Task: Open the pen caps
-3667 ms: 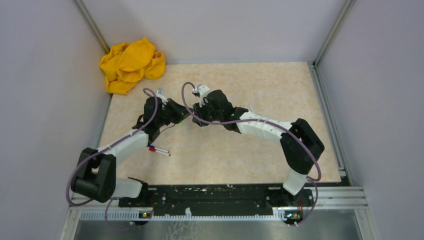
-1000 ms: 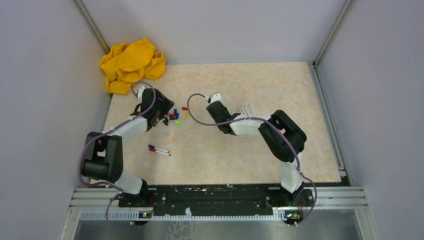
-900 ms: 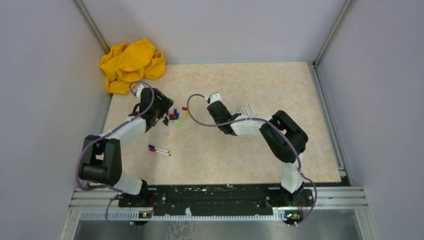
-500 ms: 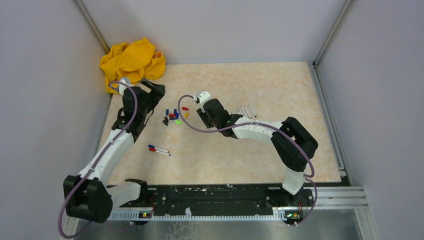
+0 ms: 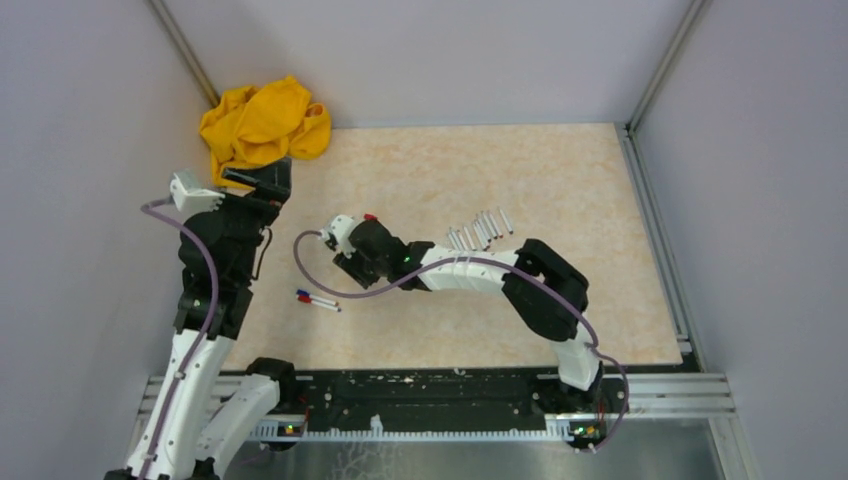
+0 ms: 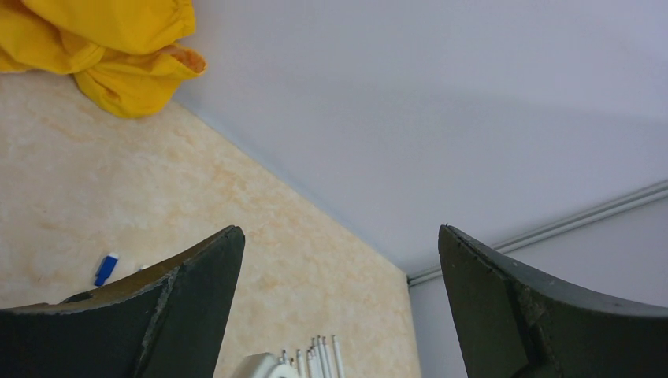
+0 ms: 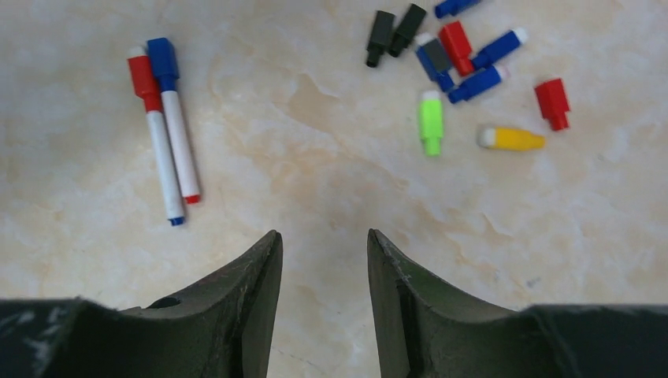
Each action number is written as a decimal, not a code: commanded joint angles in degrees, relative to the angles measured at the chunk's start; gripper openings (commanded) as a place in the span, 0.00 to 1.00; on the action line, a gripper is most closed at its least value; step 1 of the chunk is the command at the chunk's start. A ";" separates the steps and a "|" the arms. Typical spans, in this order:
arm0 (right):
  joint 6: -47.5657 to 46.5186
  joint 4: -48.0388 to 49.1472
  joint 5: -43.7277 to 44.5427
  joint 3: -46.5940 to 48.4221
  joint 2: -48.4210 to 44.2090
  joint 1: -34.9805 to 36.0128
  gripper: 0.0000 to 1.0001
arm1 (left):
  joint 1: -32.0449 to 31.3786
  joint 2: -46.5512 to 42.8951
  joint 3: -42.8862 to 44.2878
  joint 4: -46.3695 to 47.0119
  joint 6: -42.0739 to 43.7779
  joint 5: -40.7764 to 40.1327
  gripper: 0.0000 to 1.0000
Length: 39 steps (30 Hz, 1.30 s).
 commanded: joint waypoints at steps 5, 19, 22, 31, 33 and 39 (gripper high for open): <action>-1.41 -4.95 -3.02 12.10 8.77 5.19 0.44 | -0.29 -5.91 3.63 -3.44 -1.68 2.30 0.99; -1.96 -10.62 -3.82 23.59 17.42 7.92 0.44 | -0.29 -7.00 5.03 -3.45 -2.65 7.53 0.99; -2.15 -11.49 -3.80 25.13 18.78 8.00 0.44 | -0.29 -7.07 4.84 -3.12 -2.65 7.95 0.99; -2.42 -13.12 -3.87 27.82 21.07 8.00 0.44 | -0.29 -7.20 4.65 -2.77 -2.47 8.13 0.99; -2.42 -13.21 -3.83 27.82 21.31 8.01 0.44 | -0.29 -7.26 4.65 -2.67 -2.39 8.13 0.99; -2.42 -13.43 -3.67 27.89 22.10 8.00 0.44 | -0.29 -7.44 4.56 -2.67 -2.45 8.00 0.99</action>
